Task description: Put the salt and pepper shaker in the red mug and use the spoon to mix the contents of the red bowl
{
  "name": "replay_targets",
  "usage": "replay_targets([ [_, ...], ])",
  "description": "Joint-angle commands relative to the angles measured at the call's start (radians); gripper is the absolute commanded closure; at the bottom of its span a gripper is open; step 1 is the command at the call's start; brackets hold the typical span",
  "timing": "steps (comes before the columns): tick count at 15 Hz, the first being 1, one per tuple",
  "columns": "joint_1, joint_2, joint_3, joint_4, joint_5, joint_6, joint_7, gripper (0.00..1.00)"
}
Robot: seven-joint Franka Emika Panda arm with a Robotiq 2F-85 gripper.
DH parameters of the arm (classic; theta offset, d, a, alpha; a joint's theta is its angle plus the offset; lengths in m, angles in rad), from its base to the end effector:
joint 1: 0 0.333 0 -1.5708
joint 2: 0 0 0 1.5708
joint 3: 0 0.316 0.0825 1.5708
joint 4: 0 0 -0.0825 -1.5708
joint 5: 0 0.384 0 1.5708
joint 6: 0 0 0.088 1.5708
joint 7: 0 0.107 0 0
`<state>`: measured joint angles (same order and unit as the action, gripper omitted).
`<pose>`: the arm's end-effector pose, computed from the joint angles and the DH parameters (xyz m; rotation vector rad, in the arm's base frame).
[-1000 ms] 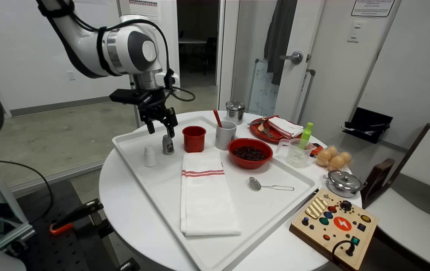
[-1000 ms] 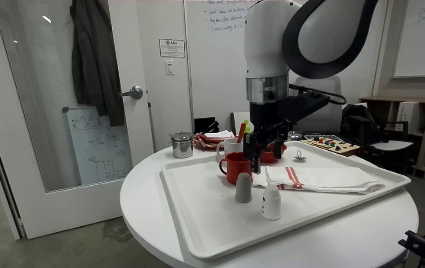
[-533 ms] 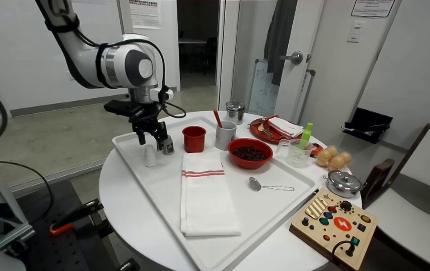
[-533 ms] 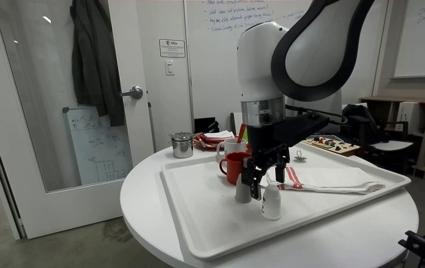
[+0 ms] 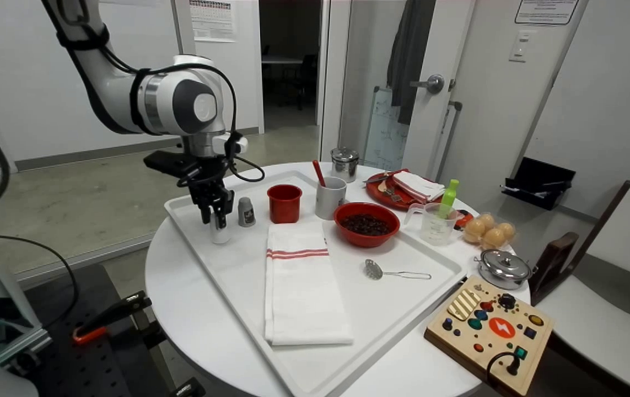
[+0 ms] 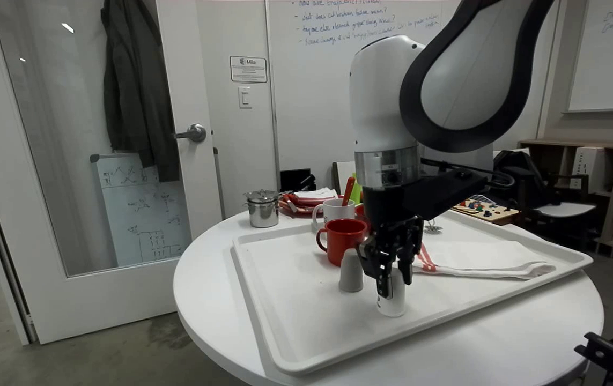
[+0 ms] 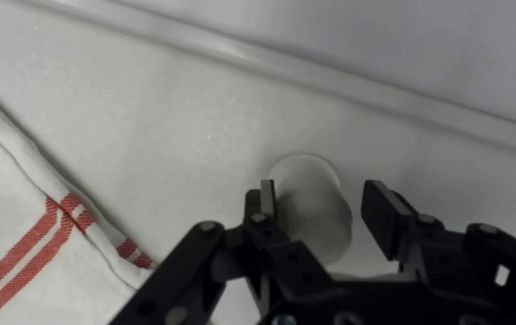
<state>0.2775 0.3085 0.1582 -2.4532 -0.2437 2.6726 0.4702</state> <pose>0.4226 0.2095 0.1705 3.0457 0.2782 -0.0744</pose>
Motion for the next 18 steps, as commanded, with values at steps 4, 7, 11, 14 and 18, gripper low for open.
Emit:
replay_targets([
  [4, 0.021, -0.062, -0.015, -0.076, 0.036, 0.067, -0.030, 0.82],
  [7, 0.021, -0.094, -0.005, -0.092, 0.051, 0.055, -0.033, 0.82],
  [11, 0.019, -0.189, 0.005, -0.062, 0.065, -0.066, -0.041, 0.82],
  [14, 0.004, -0.250, 0.011, -0.010, 0.052, -0.198, -0.044, 0.82],
  [18, -0.014, -0.279, 0.018, 0.064, 0.014, -0.272, -0.033, 0.82],
])
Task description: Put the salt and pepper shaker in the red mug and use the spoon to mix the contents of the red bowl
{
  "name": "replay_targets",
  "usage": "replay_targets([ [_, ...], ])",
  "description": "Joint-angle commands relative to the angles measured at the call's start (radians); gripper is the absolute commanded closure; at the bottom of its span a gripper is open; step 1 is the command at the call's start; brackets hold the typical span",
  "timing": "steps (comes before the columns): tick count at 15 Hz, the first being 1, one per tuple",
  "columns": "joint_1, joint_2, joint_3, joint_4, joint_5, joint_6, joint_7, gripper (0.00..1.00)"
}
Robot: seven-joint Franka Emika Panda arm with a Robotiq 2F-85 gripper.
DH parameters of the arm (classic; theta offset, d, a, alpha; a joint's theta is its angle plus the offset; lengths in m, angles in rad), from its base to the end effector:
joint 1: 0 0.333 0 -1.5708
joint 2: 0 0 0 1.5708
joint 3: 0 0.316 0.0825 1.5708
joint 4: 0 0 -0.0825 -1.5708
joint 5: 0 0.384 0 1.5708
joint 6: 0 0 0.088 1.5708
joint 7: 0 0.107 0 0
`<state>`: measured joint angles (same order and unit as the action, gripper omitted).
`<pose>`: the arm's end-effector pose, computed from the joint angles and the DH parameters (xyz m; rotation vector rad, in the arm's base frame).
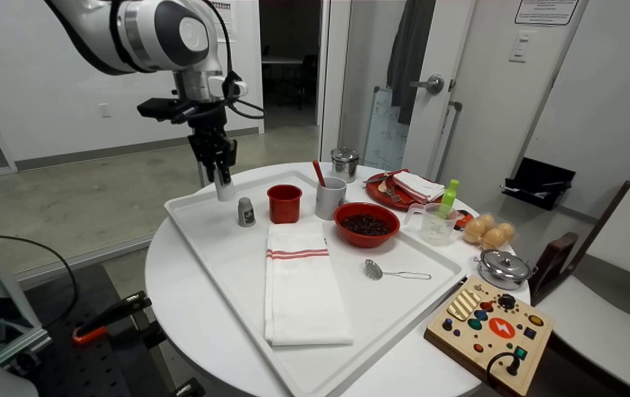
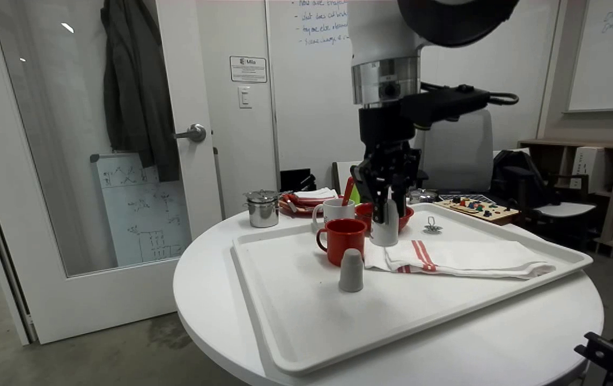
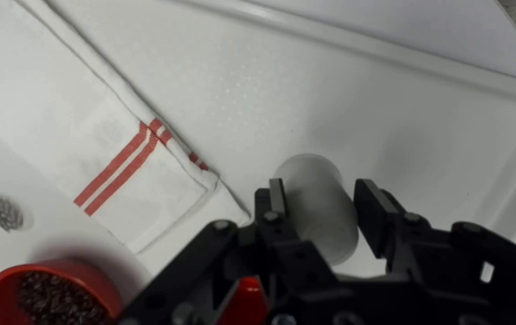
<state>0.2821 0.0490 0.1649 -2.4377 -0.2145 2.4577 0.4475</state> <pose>0.4345 0.2088 0.2811 3.0061 0.2528 0.0442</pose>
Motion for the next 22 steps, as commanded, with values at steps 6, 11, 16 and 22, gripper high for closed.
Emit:
replay_targets([
  [6, -0.056, 0.001, -0.004, 0.173, -0.103, -0.064, 0.026, 0.82],
  [11, -0.087, 0.051, -0.022, 0.236, -0.141, -0.052, 0.027, 0.82],
  [16, -0.091, 0.149, -0.054, 0.305, -0.132, -0.047, 0.021, 0.82],
  [22, -0.065, 0.248, -0.077, 0.376, -0.111, -0.048, 0.006, 0.82],
])
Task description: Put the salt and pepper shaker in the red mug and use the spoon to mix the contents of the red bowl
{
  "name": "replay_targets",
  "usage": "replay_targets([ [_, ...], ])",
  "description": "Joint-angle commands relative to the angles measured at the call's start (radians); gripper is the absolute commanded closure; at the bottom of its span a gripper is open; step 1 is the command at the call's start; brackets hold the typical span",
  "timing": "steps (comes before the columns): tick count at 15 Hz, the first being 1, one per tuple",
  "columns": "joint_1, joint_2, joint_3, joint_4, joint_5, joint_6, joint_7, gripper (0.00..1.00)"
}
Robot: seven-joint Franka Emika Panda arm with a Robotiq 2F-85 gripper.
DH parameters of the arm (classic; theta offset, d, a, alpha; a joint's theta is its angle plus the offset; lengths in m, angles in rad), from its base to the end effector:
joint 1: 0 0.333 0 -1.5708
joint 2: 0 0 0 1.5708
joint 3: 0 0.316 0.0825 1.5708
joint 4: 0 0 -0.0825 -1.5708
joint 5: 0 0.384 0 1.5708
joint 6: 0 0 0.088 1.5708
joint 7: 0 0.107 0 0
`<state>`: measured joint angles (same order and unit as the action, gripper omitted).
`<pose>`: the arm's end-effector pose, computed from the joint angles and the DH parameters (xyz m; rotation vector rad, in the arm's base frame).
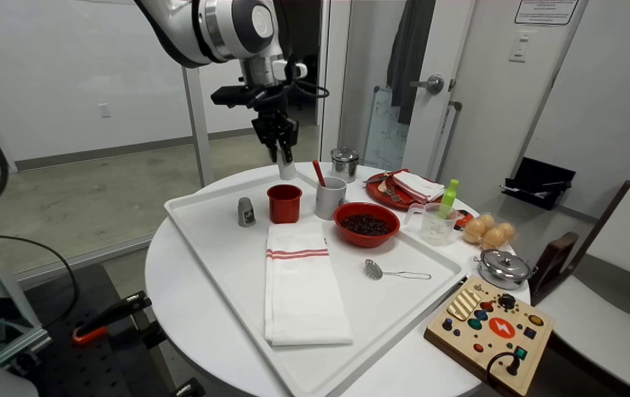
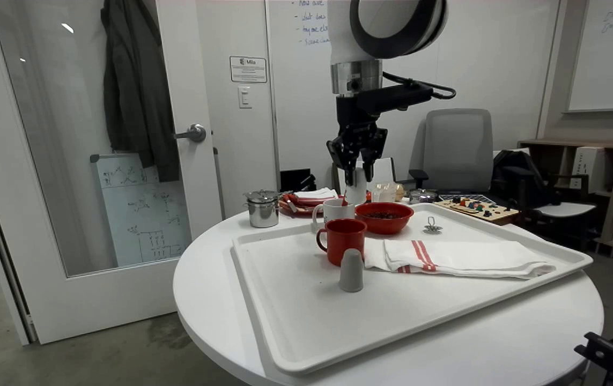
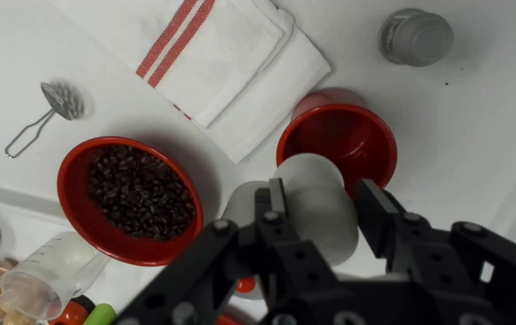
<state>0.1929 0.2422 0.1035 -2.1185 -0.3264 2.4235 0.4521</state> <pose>0.5549 0.1670 0.3049 2.9729 0.1191 0.1995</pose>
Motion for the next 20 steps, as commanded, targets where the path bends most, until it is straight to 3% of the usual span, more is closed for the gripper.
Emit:
replay_targets([
  [1, 0.028, 0.070, -0.016, 0.063, 0.006, -0.011, -0.002, 0.82],
  [15, 0.069, 0.185, -0.041, 0.050, 0.031, 0.052, -0.020, 0.82],
  [16, 0.069, 0.188, -0.041, 0.050, 0.037, 0.050, -0.022, 0.33],
  [17, 0.071, 0.188, -0.043, 0.046, 0.037, 0.051, -0.019, 0.31],
  [20, 0.077, 0.172, -0.051, 0.037, 0.032, 0.037, -0.011, 0.11],
])
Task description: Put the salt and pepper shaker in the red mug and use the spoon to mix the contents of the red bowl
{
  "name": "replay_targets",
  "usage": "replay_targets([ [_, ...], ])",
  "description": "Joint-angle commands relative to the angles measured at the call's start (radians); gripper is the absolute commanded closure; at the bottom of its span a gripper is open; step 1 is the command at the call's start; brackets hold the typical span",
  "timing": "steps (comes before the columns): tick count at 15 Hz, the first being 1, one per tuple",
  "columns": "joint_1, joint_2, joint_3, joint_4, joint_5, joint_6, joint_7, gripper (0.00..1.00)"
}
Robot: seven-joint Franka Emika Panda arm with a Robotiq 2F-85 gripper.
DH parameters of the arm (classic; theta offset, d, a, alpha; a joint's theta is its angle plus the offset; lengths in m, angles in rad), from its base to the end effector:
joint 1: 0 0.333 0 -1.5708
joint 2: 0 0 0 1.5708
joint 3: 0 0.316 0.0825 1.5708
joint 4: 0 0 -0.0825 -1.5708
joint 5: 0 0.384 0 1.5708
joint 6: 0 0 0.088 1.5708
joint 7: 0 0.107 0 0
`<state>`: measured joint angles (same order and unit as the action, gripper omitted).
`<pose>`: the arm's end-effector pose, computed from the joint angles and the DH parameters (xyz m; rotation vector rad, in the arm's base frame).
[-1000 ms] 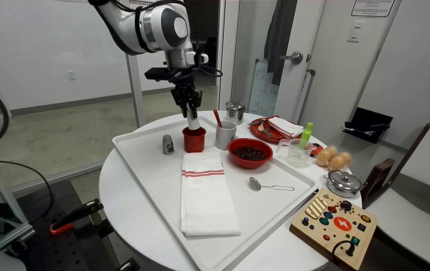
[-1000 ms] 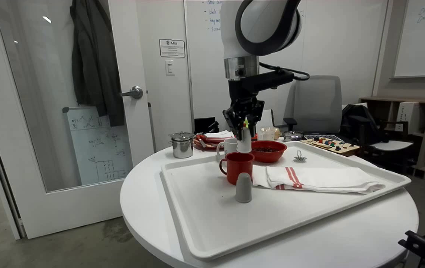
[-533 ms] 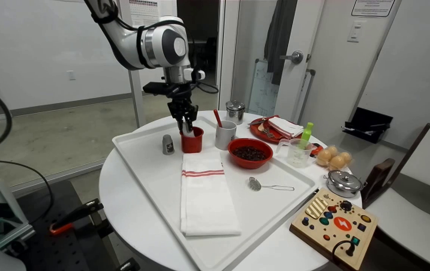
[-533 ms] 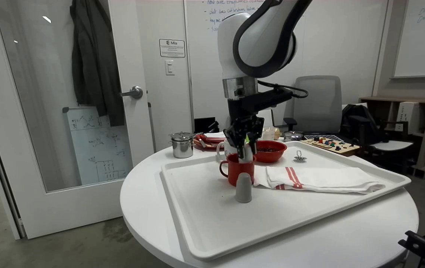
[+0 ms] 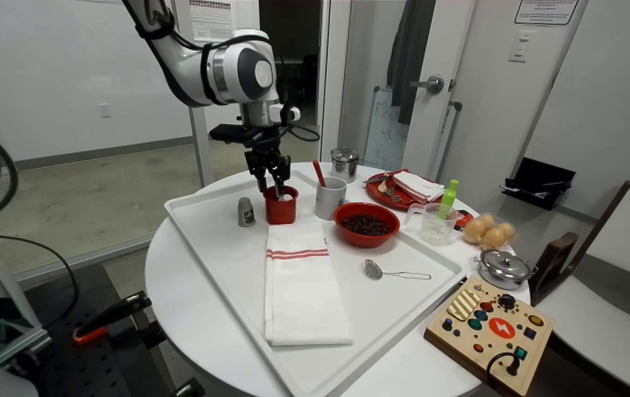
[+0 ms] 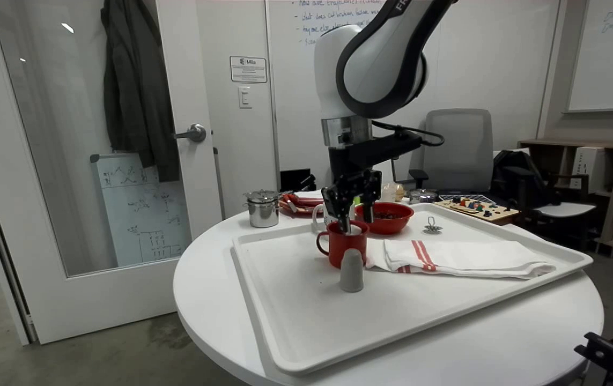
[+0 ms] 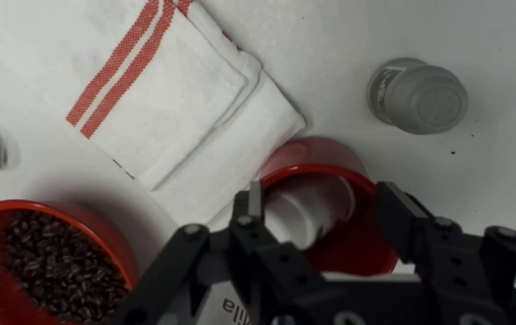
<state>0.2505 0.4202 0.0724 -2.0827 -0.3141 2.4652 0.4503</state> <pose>0.5531 0.1853 0.2191 2.9735 0.1724 0.0454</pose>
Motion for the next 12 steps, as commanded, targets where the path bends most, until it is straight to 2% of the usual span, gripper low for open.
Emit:
replay_targets([
  [1, 0.020, -0.010, -0.022, 0.002, 0.018, -0.003, -0.009, 0.05],
  [3, 0.036, -0.054, -0.022, -0.036, -0.002, 0.018, 0.006, 0.00],
  [12, 0.047, -0.230, 0.004, -0.033, -0.013, -0.127, 0.014, 0.00],
])
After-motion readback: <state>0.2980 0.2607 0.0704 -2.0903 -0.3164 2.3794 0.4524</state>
